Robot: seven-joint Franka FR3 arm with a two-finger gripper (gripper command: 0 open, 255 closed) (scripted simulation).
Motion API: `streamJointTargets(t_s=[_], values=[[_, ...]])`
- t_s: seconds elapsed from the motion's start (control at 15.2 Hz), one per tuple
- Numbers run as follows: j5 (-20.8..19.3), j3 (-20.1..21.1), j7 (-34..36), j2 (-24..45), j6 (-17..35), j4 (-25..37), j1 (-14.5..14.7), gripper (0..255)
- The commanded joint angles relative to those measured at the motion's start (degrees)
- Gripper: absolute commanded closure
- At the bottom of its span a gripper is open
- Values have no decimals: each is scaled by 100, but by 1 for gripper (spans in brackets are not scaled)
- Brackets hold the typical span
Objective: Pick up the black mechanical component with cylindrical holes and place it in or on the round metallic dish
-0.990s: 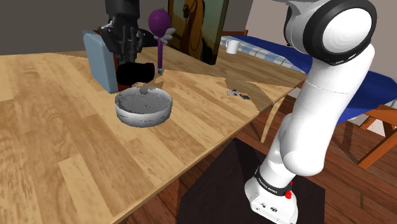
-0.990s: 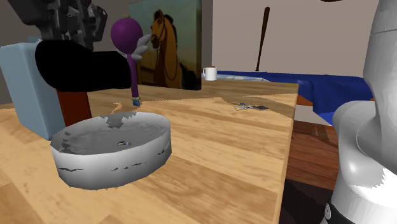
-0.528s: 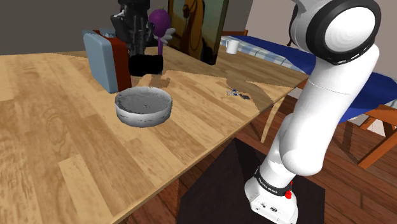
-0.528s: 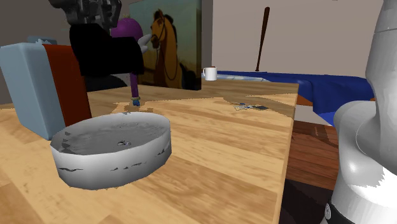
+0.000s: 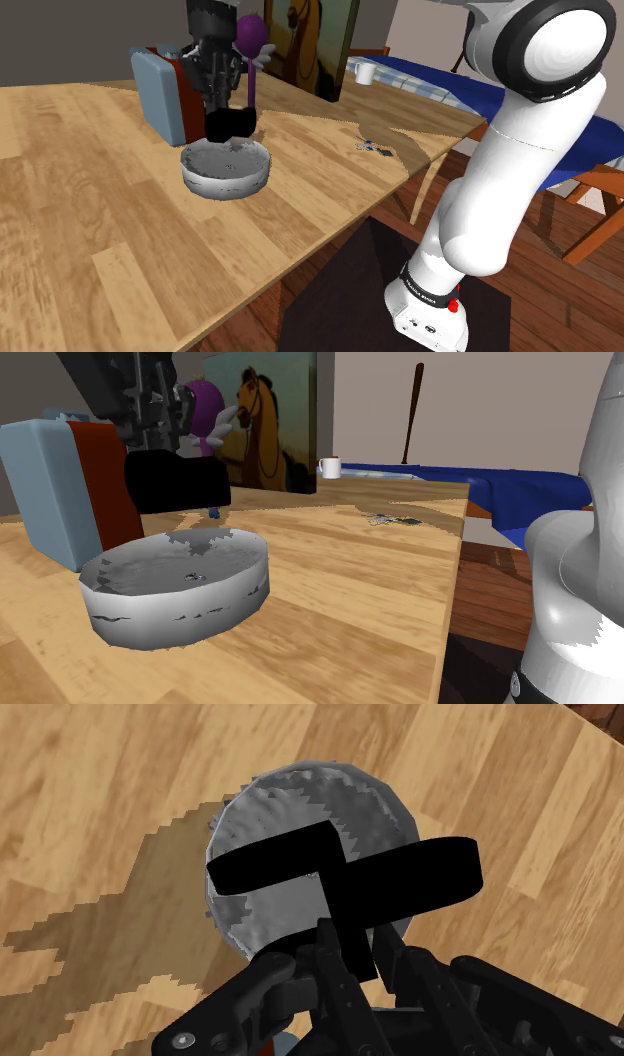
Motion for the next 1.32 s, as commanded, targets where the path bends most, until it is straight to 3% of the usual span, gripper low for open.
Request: streamJointTargets(t_s=[0.0,0.4,0.86,0.92,1.25], values=[[7,-2,-28,-43,153,-194,-2,255],[24,-2,-105,-131,604,-737,-3,255],[24,-2,-105,-131,604,-737,-3,255],[24,-2,-105,-131,604,-737,-3,0],[24,-2,-105,-131,604,-737,-3,0]])
